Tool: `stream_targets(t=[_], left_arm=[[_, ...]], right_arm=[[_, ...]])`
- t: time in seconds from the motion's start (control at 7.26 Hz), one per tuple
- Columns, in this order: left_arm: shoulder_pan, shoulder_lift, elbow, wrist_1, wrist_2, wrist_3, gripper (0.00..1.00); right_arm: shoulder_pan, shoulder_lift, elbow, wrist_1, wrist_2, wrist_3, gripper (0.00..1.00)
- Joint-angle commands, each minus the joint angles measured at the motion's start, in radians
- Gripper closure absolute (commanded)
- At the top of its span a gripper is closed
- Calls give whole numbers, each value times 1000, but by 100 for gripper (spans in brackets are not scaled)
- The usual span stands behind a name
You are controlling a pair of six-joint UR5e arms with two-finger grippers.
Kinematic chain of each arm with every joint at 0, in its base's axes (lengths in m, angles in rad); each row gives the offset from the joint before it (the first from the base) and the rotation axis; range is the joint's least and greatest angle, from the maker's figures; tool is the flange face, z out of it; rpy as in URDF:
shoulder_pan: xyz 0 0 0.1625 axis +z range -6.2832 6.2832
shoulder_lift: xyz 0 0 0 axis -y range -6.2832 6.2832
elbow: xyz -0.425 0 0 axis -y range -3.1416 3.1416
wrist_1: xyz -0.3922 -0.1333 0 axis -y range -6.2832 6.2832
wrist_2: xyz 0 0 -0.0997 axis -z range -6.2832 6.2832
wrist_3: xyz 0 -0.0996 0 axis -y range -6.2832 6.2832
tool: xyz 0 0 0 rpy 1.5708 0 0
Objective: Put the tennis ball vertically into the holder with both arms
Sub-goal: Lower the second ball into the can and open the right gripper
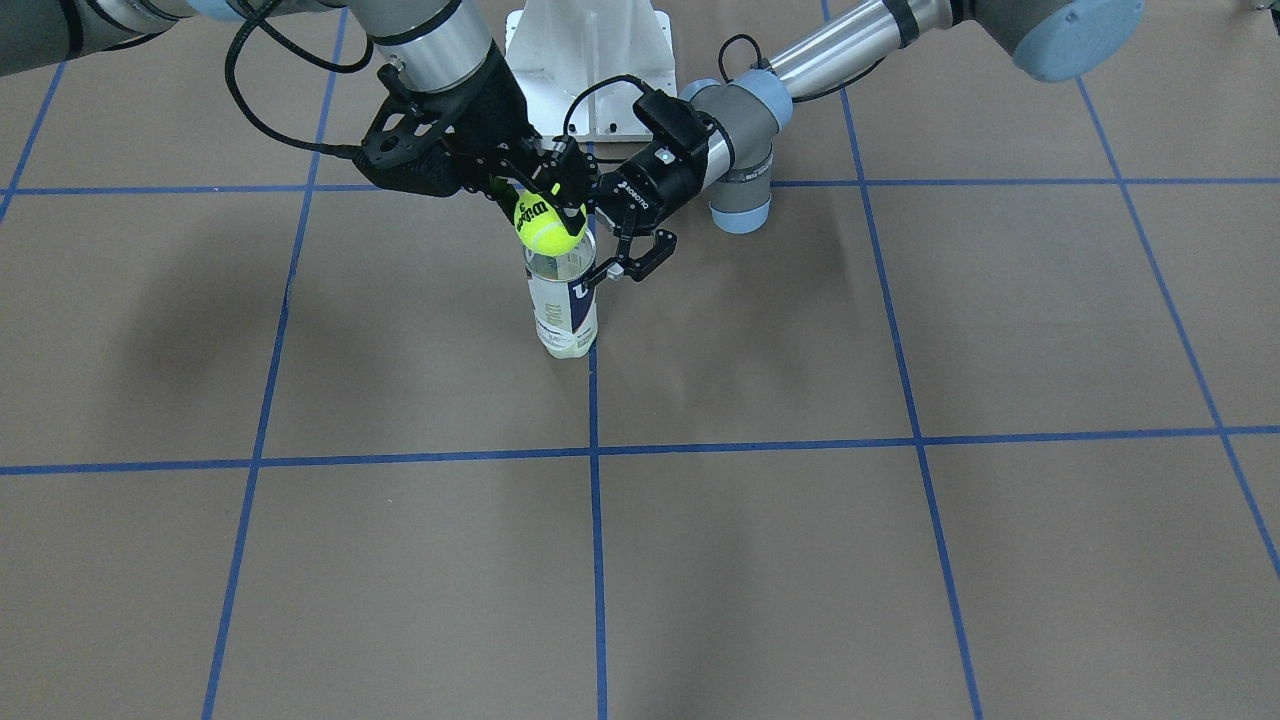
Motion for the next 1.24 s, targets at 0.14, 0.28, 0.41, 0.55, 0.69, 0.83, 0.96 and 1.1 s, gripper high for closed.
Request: stream_targets(t=[0.14,0.28,0.41,0.55,0.69,0.83,0.96,1.1], left_arm=[[0,0,0,0,0,0,10],[0,0,0,0,0,0,10],[0,0,0,0,0,0,10],[0,0,0,0,0,0,10],[0,0,0,0,0,0,9],[0,0,-2,0,2,0,9],[0,-2,-2,0,0,0,9],[0,-2,-3,0,0,0,8]], right_arm=[[-13,6,-13,0,-16,-1,100],[-13,-2,-10,0,-14,-3,57],[-13,-3,-10,0,-16,-1,10],[-13,-5,-10,0,-16,-1,1],[-13,-5,-10,0,-16,-1,1],[-13,-5,-10,0,-16,-1,1],[-13,-3,-10,0,-16,-1,1],[-13,-2,-7,0,-16,-3,1]])
